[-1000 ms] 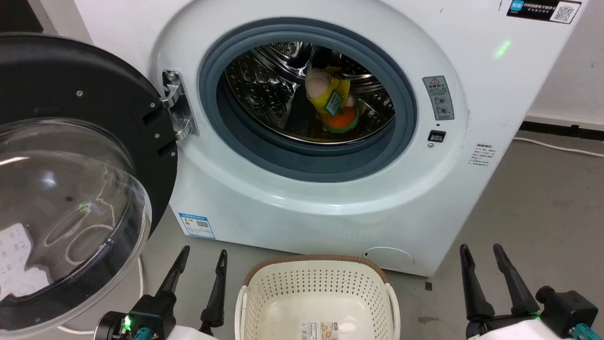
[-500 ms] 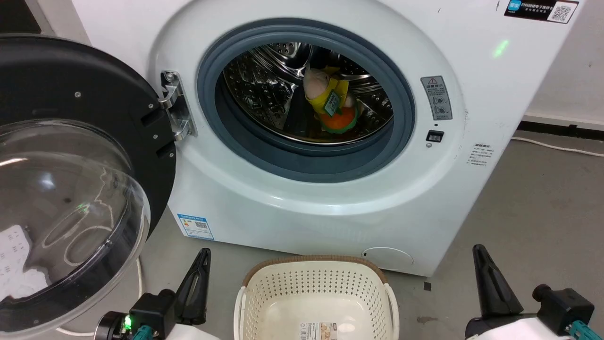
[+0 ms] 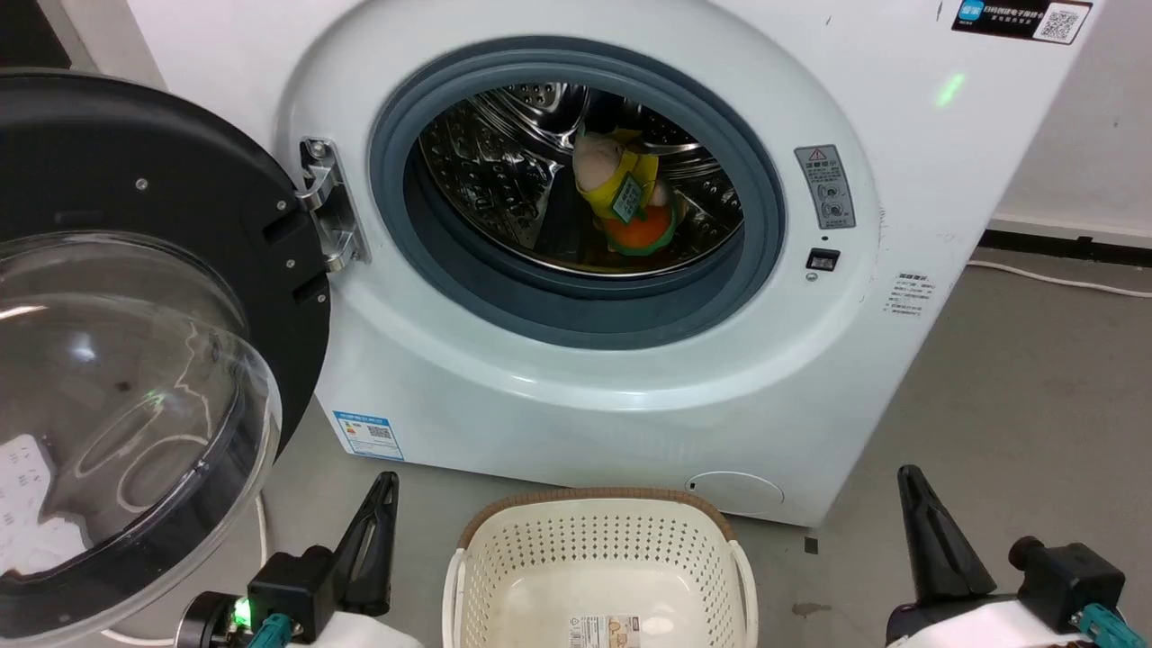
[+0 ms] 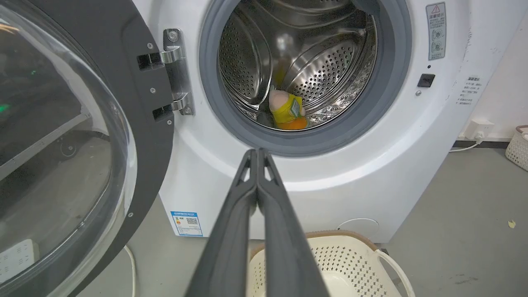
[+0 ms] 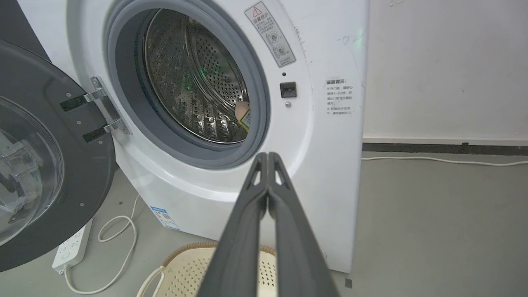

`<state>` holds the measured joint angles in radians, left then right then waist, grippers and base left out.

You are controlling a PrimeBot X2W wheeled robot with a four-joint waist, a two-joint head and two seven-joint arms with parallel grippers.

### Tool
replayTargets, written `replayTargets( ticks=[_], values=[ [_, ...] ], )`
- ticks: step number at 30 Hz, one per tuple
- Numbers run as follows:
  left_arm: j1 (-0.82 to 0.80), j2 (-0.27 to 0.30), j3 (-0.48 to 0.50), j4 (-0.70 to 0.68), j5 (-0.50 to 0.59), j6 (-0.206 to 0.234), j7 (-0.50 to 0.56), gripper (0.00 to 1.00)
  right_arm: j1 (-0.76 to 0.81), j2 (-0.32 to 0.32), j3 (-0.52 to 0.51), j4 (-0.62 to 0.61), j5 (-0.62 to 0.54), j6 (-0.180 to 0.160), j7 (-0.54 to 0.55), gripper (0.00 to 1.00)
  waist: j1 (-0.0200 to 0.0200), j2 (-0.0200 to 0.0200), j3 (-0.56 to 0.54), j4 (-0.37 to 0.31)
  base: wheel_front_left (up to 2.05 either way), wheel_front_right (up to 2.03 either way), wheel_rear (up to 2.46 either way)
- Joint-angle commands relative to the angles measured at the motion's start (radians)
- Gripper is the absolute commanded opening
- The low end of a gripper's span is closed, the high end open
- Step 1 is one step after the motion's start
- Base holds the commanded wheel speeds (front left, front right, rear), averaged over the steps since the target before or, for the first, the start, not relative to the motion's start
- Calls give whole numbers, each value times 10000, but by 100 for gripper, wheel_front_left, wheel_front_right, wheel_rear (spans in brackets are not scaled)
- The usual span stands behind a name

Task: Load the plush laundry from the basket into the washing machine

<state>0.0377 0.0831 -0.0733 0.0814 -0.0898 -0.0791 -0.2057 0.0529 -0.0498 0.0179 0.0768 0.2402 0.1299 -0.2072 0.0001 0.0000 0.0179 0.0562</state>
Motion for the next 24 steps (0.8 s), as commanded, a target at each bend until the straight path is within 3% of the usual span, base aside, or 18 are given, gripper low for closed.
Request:
replayTargets(
  ticks=[1, 24],
  values=[
    [-78, -21, 58, -79, 74, 83, 71, 0, -91, -1, -22, -85, -150, 2, 77, 0, 0, 0, -4, -11, 0, 0, 0],
    [-145, -91, 211, -246, 261, 243, 520, 0, -190, -2, -58, -240, -659, 3, 529, 0, -1, 0, -43, -135, 0, 0, 0]
  ],
)
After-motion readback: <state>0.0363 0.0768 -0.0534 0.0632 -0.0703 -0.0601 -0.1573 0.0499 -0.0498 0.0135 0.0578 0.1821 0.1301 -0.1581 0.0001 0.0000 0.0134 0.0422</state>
